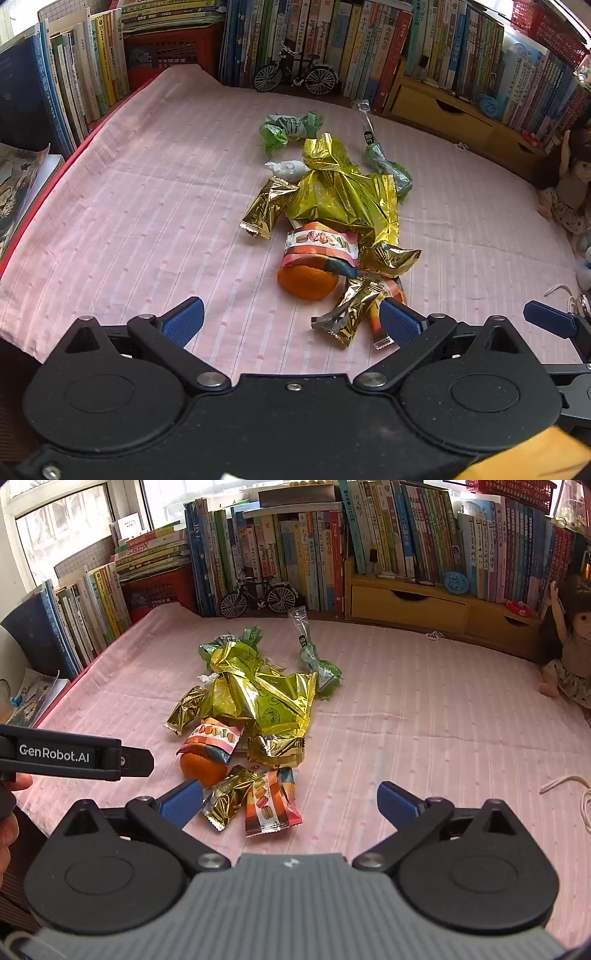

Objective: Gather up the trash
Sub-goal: 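Move both tools toward the pile of wrappers on the bed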

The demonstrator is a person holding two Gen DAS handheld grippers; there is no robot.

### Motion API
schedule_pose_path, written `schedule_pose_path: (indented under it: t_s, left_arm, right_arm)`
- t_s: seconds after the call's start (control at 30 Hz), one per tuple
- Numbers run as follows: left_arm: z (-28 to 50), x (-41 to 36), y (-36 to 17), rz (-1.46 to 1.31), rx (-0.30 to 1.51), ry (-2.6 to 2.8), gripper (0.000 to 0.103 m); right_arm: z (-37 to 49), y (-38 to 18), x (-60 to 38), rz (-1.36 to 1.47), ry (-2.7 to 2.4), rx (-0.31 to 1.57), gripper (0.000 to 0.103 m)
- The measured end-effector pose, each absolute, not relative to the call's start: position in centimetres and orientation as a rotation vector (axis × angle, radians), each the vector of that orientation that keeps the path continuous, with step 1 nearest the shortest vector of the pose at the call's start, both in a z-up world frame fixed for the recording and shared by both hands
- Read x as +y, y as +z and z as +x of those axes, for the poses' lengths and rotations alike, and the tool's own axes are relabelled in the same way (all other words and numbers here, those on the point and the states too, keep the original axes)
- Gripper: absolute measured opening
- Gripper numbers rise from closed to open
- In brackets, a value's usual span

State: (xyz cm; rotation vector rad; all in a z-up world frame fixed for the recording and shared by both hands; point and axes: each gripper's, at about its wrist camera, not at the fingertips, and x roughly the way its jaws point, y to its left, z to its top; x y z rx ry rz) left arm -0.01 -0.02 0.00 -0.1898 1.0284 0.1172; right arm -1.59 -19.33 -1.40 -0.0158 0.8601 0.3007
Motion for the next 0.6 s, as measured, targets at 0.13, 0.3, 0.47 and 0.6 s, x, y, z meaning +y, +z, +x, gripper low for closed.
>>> schedule_pose_path:
  t_s: [0.13, 0.3, 0.47, 0.6]
  left_arm:
    - [0.0, -0.1, 0.0, -0.197, 1.032, 0.110, 0.101]
    - [0.1, -0.1, 0.2, -0.202, 1.036, 0.099, 0.101]
    - [-0.4, 0.7, 0.1, -0.201, 1.036, 0.145, 0.101]
    - [-0.5, 0.7, 0.1, -0.192, 1.033, 0.144, 0.101]
  right_arm:
    - [-1.7, -1.3, -19.1, -0.020, 0.302, 0.861, 0.103]
    - [-2.1, -2.1, -19.2, -0.025, 0.306, 0.858, 0.103]
    - [-2.2, -2.0, -19.3, -0.026, 0.302, 0.861, 0.103]
    - [-2.1, -1.8, -19.1, -0.027, 0.302, 0.864, 0.103]
